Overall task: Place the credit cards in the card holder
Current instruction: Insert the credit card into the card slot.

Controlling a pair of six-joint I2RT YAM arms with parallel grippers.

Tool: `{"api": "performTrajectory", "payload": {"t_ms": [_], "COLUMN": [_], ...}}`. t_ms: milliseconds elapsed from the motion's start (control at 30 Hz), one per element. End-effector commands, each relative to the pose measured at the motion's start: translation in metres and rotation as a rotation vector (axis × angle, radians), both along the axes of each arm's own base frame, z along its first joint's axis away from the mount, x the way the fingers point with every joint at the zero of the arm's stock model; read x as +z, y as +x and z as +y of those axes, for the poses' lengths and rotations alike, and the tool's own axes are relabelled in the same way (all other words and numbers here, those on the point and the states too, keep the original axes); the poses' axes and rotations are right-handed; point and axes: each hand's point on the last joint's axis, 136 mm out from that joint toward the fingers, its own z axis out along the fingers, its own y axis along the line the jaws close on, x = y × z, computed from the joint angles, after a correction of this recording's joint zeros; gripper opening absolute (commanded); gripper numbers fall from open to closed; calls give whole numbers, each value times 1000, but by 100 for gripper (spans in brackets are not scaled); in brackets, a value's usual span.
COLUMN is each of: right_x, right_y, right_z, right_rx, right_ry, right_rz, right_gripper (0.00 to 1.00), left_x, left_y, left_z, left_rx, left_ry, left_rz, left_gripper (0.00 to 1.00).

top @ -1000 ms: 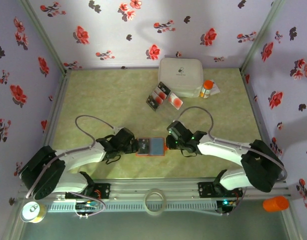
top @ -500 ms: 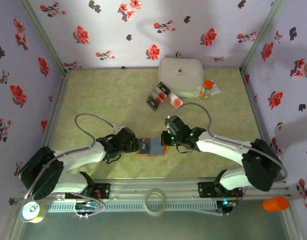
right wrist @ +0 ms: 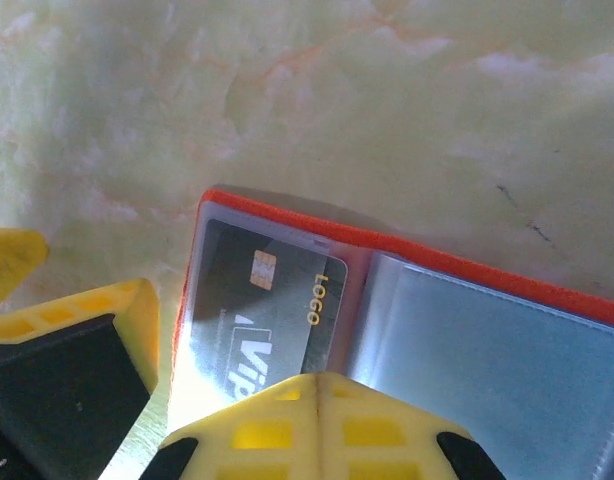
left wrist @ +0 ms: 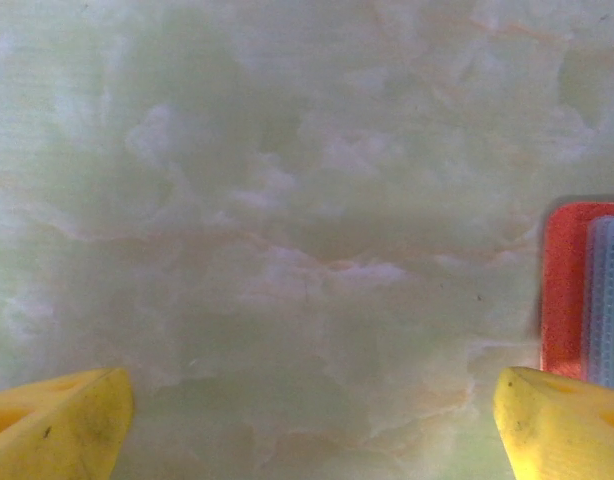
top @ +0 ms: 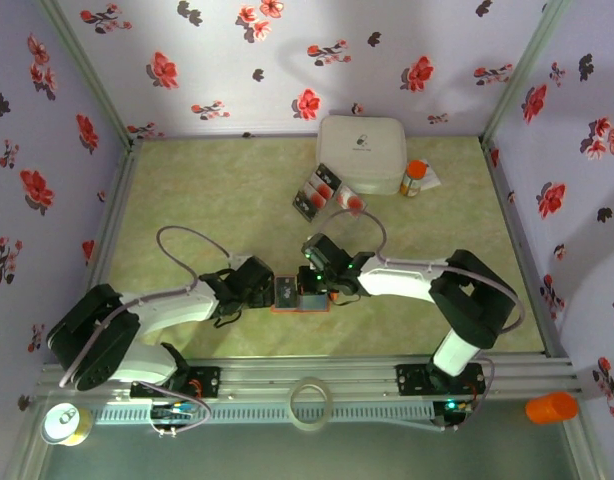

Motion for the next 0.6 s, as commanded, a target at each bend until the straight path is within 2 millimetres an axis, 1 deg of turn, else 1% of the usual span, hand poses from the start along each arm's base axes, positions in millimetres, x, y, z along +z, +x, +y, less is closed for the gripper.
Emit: {"api": "performTrajectory", "payload": {"t_ms": [0,233,567], "right_x": [2,-9,-16], "right_y": [2,2,-2], "right_z": [11,11,23], "right_rx": [3,0,26], "right_ry": [22,1,-3], "right_rz": [5,18,42], "right_gripper": [0,0,0], "left_x": [-2,-7,-15], "left_y": [3,2,1], "left_z": [-8,-11,-17], "left_rx": [-39,-53,-71], "left_ry": [9,-3,-10], "left_rz": [8,16,36], "left_gripper": [93,92,92]}}
